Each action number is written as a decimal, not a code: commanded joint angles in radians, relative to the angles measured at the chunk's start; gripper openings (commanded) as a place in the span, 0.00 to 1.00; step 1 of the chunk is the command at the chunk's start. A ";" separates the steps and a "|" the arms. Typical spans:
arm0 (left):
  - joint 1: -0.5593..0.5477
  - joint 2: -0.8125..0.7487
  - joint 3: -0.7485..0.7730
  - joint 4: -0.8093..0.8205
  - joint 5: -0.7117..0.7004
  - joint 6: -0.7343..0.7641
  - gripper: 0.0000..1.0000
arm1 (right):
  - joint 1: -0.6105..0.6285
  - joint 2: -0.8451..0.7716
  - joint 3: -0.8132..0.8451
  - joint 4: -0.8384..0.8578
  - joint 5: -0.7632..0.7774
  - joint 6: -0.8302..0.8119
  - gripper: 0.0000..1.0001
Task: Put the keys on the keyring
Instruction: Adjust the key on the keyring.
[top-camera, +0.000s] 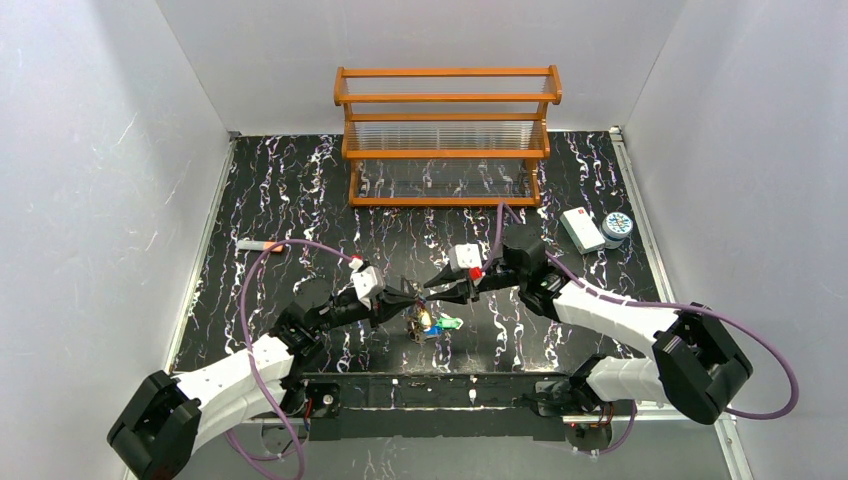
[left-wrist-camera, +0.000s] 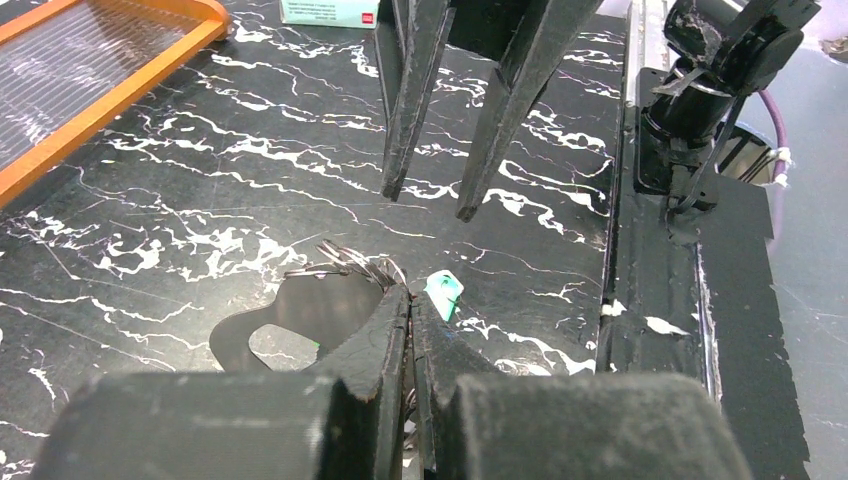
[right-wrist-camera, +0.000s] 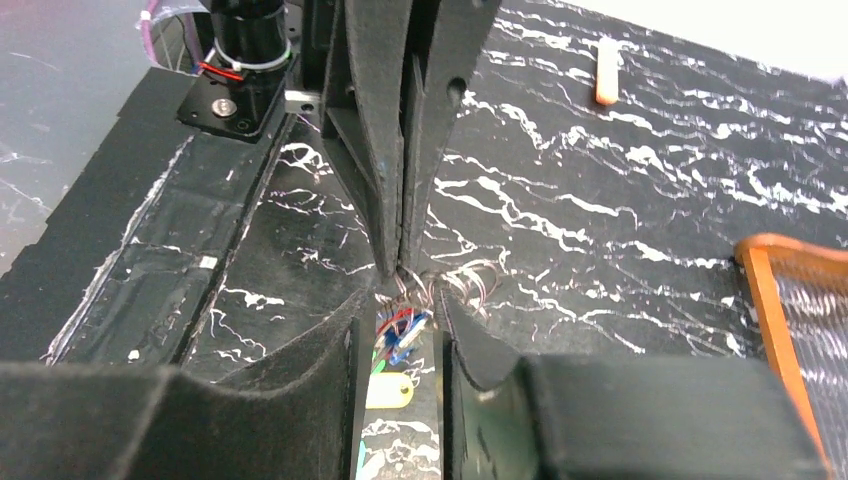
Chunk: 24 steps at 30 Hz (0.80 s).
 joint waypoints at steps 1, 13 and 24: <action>-0.009 0.006 0.001 0.061 0.037 0.015 0.00 | -0.001 0.017 0.018 0.094 -0.087 -0.015 0.35; -0.017 0.020 0.009 0.074 0.064 0.014 0.00 | -0.001 0.095 0.048 0.045 -0.100 -0.065 0.34; -0.023 0.018 0.014 0.077 0.082 0.005 0.00 | -0.001 0.137 0.072 0.051 -0.129 -0.082 0.29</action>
